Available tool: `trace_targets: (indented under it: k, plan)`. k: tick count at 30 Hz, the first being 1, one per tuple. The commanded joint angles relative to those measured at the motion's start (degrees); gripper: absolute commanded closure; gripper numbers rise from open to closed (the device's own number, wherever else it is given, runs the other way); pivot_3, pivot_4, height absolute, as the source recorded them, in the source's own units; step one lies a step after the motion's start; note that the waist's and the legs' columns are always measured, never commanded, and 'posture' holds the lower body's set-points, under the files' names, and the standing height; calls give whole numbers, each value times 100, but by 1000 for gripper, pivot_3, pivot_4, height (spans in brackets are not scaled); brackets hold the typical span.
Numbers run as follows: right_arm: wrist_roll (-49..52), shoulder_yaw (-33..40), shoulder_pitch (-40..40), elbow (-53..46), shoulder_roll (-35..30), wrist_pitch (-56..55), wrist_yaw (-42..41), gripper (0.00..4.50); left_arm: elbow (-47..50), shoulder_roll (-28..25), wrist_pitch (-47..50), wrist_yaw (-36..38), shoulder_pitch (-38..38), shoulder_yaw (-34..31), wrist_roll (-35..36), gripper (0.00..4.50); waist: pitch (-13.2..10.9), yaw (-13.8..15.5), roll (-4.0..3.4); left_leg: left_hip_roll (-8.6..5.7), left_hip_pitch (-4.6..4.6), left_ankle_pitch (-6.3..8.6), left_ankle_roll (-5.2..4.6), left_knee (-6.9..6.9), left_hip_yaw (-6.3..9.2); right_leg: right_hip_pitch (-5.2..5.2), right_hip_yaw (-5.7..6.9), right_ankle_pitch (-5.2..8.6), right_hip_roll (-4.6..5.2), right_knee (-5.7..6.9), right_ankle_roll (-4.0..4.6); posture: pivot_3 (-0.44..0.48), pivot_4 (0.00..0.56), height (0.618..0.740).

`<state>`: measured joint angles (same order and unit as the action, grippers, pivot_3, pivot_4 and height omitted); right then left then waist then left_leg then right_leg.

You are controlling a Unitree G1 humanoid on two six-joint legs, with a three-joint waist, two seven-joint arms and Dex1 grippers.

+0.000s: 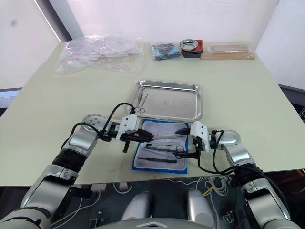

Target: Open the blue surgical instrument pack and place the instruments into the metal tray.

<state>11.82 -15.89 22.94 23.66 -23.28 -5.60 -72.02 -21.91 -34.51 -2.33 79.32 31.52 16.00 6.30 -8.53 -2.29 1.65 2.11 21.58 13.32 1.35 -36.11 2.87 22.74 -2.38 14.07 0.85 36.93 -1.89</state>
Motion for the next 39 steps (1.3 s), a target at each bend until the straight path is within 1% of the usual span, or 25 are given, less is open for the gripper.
trace_targets:
  k: [1, 8, 12, 22, 34, 39]
  plan:
    - [-621, -347, -357, 741, -161, 353, 187, 0, 209, -130, 153, 74, 64, -85, 35, 4369, 0, 0, 0, 0, 0, 0, 0, 0, 0, 0, 0, 0, 0, 0, 0, 0, 150, 740]
    - [-633, -362, -376, 748, -150, 345, 195, 0, 603, -324, 479, 94, 163, -88, -2, 4369, -1, -1, -1, 0, 1, 0, 0, 0, 1, 0, -1, 0, 0, 0, 0, 0, 150, 740]
    - [-647, -373, -370, 790, -140, 322, 195, 0, 924, -473, 863, 133, 310, -108, 31, 4369, -1, 0, 0, 0, 1, 0, 0, 0, 2, 1, -1, 0, -2, 0, 0, 0, 150, 740]
    - [-655, -391, -348, 830, -103, 307, 192, 0, 1595, -637, 1539, 232, 318, -152, 179, 4369, -5, -6, -4, 1, 2, 0, 0, -1, 3, 1, -3, 0, -5, 0, 0, 0, 150, 740]
    - [-652, -390, -345, 830, -72, 317, 205, 0, 1694, -1027, 1514, 422, 178, -258, 299, 4369, -6, -13, -5, 3, 1, 0, 0, 0, 3, 2, -4, 0, -8, 0, 0, 0, 150, 740]
    - [-659, -396, -338, 852, -62, 302, 203, 0, 1678, -1282, 1428, 490, -11, -445, 394, 4369, -6, -19, -6, 4, 1, 0, 0, 0, 2, 2, -4, 0, -7, 0, 0, 0, 150, 740]
